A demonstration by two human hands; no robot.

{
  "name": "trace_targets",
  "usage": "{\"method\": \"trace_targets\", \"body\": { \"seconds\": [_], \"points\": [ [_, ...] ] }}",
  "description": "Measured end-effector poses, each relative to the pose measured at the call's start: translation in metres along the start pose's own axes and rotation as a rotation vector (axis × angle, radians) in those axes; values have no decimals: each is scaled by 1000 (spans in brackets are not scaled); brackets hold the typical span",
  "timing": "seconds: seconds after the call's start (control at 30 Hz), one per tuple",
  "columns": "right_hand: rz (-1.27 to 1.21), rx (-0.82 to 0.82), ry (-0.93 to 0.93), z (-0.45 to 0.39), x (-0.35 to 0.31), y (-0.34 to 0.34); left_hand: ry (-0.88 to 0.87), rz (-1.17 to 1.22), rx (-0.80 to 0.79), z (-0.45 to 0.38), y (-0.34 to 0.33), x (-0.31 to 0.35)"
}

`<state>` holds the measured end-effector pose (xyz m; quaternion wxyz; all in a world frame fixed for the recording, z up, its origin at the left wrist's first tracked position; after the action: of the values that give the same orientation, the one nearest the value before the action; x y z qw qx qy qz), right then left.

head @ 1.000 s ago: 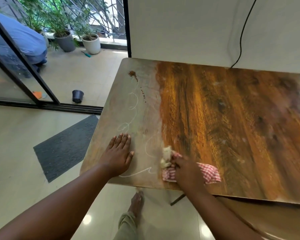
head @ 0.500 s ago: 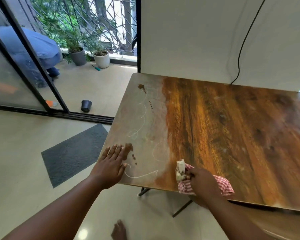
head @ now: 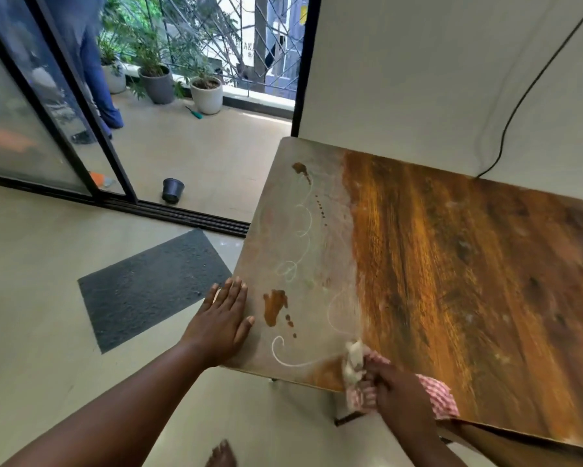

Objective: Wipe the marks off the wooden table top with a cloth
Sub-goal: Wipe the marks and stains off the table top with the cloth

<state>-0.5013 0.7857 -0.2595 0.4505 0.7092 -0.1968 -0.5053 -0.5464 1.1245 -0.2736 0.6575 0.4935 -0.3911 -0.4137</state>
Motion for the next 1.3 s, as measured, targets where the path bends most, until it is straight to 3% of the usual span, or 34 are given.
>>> {"method": "trace_targets", "body": {
  "seconds": [0.07, 0.13, 0.3, 0.47, 0.53, 0.73, 0.8, 0.9, 1.0, 1.07, 1.2, 1.3],
  "points": [
    [57, 52, -214, -31, -2, -13, 6, 26, -7, -7, 2, -7],
    [76, 53, -226, -63, -23, -31, 23, 60, -11, -14, 1, -11],
    [-159, -100, 116, -86, -124, -86, 28, 122, -44, -26, -4, -23],
    [17, -232, 340, -40, -121, -75, -11, 132, -36, -42, 1, -32],
    [15, -201, 292, -32, -95, -56, -37, 133, -31, -46, 5, -33],
    [96, -2, -133, -69, -43, -41, -113, 137, -12, -49, 8, -27],
    [67, 15, -116, -76, -67, -55, -146, 122, -2, -49, 8, -23],
    [29, -95, 109, -51, -103, -74, -183, 102, 0, -51, 8, -15],
    [56, -182, 217, -20, -95, -60, -215, 96, -7, -53, 10, -10],
    [86, -156, 178, -11, -70, -40, -214, 82, -15, -55, 12, -9],
    [128, -79, -107, -38, -20, -13, -193, 62, -29, -55, 13, -8],
    [147, -2, -158, -70, -30, -21, -180, 54, -13, -52, 13, -3]
  ]
}}
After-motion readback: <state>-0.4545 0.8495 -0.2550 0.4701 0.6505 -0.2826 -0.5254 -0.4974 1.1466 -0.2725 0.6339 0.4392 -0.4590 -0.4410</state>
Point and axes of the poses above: each hand's wrist, its own z-axis away from the middle knuckle, its own y-axis out of the back of the hand, x = y × z, the point moved 2 cm from there along -z, towards the middle knuckle, and after that the axes turned 12 degrees about y, right-handed, at the moved point
